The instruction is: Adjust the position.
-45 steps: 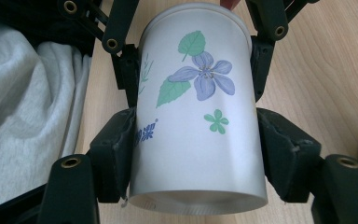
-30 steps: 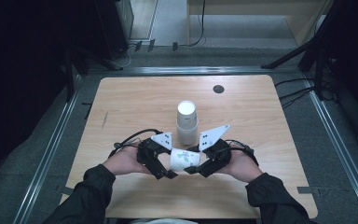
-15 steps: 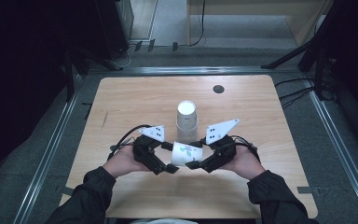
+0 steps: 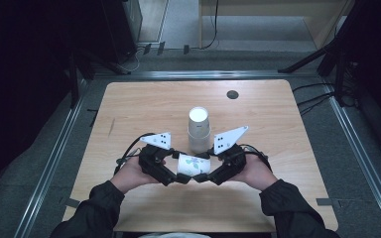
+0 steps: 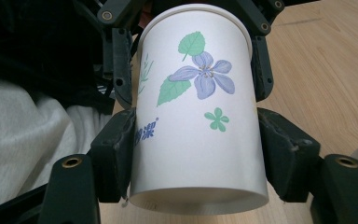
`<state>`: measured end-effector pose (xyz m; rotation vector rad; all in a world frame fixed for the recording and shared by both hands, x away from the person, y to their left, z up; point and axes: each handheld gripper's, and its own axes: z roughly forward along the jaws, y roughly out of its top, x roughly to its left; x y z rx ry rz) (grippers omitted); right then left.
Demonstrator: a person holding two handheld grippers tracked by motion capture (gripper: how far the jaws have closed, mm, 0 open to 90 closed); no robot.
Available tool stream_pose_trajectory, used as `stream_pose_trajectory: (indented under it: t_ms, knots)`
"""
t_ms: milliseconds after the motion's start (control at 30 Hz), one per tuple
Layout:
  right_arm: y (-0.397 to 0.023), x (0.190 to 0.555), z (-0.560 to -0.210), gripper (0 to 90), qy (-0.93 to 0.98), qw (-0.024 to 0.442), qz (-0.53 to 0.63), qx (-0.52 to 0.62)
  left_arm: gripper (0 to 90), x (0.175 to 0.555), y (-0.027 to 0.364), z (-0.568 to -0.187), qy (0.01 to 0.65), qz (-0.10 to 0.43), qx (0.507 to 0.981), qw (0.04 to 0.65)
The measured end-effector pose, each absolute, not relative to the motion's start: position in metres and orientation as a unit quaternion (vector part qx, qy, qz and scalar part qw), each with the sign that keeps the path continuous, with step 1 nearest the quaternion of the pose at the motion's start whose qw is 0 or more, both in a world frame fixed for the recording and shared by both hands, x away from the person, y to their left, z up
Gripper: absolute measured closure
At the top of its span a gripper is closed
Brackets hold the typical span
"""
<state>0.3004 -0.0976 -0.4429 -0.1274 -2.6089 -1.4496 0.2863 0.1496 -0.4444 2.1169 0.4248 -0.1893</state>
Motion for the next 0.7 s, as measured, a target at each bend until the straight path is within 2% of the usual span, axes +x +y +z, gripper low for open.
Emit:
stream_pose_trajectory:
  t_ms: [533, 700]
  knots:
    - [-0.0981, 0.3008, -0.4433, 34.5, -0.871, 0.082, -0.483, -0.042, 25.7, 0.2860, 0.1527, -0.4399, 0.166, -0.078, 0.863, 0.471]
    - [-0.0987, 0.3024, -0.4444, 31.9, -0.870, 0.086, -0.483, -0.049, 25.8, 0.2867, 0.1539, -0.4387, 0.166, -0.069, 0.867, 0.464]
